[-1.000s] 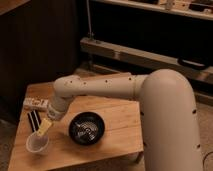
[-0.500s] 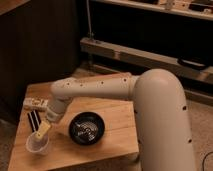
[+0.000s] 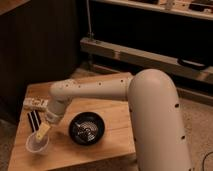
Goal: Place the ceramic cup in the ceramic bowl
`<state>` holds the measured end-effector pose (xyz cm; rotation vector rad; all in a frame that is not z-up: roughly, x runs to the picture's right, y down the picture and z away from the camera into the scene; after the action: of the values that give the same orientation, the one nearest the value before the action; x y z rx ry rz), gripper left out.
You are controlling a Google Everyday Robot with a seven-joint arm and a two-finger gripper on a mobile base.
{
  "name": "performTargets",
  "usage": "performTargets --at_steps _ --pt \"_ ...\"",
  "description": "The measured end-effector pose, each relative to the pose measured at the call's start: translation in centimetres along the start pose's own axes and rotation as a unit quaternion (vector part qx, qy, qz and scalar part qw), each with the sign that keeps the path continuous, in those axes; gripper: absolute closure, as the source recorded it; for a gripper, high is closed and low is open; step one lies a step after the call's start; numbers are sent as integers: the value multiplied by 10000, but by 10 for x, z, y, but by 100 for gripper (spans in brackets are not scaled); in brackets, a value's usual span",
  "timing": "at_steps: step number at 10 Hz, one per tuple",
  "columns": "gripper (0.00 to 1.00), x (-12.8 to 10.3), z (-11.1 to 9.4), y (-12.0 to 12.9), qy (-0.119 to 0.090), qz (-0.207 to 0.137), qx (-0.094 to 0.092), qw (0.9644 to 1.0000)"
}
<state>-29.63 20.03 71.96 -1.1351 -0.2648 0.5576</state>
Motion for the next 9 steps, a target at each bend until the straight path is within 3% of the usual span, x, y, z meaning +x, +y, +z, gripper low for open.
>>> performTargets --at_steps 2,9 --pt "30 1 4 -2 75 18 34 10000" --pt "97 8 8 -6 130 83 -8 9999"
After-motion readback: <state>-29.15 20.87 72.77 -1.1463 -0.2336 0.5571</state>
